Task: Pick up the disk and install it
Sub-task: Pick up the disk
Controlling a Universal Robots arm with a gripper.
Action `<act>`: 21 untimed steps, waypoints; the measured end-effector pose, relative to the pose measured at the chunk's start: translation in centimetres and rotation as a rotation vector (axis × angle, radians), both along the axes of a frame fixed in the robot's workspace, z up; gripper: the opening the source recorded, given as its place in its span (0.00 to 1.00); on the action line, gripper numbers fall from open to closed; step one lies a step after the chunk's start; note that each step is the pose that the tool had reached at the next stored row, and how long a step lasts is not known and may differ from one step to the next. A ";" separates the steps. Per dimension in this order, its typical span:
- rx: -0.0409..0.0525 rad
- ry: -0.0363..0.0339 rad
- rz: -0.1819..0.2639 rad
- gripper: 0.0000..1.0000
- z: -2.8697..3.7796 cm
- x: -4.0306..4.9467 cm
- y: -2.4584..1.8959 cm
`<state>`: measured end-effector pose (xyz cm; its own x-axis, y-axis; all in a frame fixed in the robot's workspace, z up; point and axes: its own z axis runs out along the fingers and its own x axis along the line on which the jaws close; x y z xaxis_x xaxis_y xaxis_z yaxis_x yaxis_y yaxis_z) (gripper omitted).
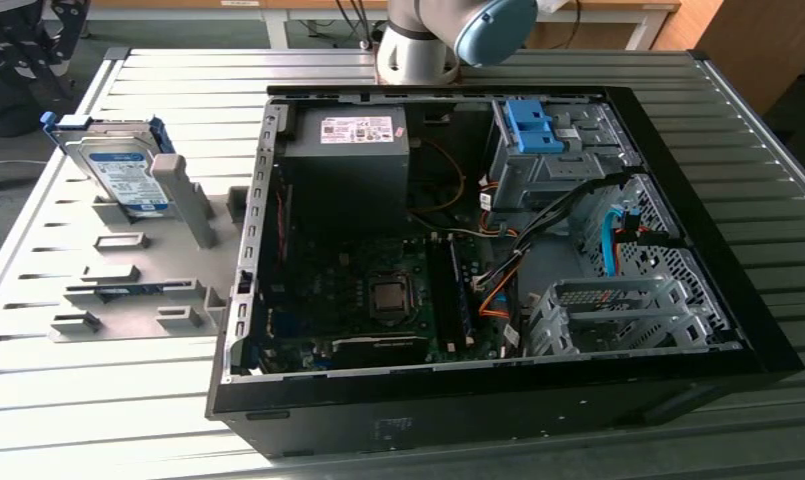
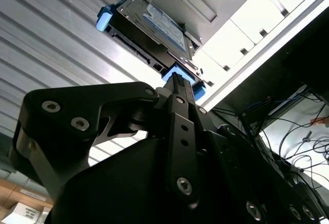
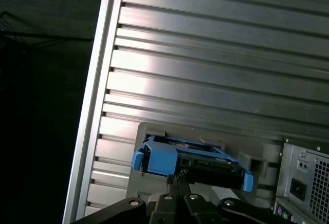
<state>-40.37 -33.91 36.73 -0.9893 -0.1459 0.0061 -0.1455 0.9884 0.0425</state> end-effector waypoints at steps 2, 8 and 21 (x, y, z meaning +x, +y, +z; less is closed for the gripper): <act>0.0000 0.0000 0.006 0.11 0.00 0.00 0.00; 0.0000 0.0000 0.025 0.11 0.00 0.00 0.00; 0.0000 0.0000 0.065 0.11 0.00 0.00 0.00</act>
<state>-40.37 -33.91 36.73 -0.9778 -0.2094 0.0061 -0.2090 0.9770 0.0426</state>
